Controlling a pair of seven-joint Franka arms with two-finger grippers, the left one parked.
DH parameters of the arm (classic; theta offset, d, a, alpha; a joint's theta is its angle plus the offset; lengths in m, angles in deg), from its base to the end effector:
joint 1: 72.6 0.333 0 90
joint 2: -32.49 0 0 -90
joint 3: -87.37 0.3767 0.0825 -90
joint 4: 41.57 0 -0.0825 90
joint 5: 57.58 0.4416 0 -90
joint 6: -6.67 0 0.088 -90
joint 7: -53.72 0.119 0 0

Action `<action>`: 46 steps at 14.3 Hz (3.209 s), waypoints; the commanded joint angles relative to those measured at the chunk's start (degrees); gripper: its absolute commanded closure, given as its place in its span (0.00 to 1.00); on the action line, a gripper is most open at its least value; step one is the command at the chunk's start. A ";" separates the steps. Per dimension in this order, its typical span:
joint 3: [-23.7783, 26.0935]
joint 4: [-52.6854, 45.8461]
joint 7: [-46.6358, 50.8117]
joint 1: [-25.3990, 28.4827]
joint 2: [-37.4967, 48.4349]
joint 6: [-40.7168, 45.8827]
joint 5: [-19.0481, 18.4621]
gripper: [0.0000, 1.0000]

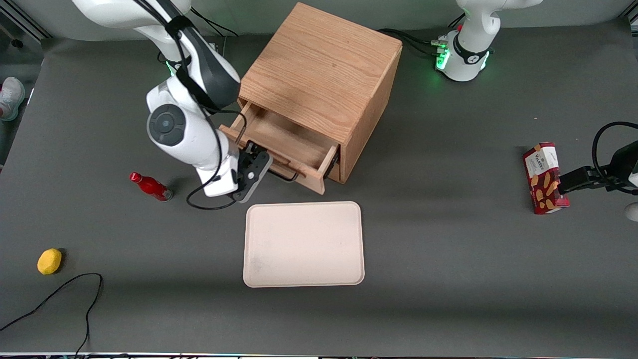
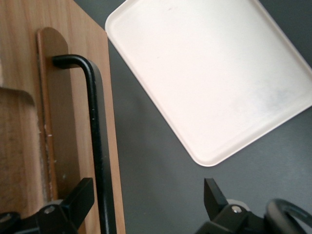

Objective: Open upper drawer

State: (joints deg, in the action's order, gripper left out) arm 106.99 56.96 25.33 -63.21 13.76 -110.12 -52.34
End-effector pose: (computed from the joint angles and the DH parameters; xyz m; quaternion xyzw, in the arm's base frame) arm 0.6330 0.3325 0.4277 -0.8868 -0.4524 -0.0040 0.0948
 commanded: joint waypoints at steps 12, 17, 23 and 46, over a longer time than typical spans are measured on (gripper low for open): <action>-3.18 -6.77 -4.39 -2.01 -6.40 -6.70 -0.41 0.00; -4.33 -9.93 -4.57 -3.33 -8.16 -6.70 -0.41 0.00; -4.77 -11.87 -4.48 -4.30 -8.69 -6.96 -0.41 0.00; -14.96 -3.79 34.98 -10.80 21.37 28.02 -4.54 0.00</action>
State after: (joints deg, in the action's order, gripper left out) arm 91.76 51.54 58.49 -73.76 34.31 -82.14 -55.76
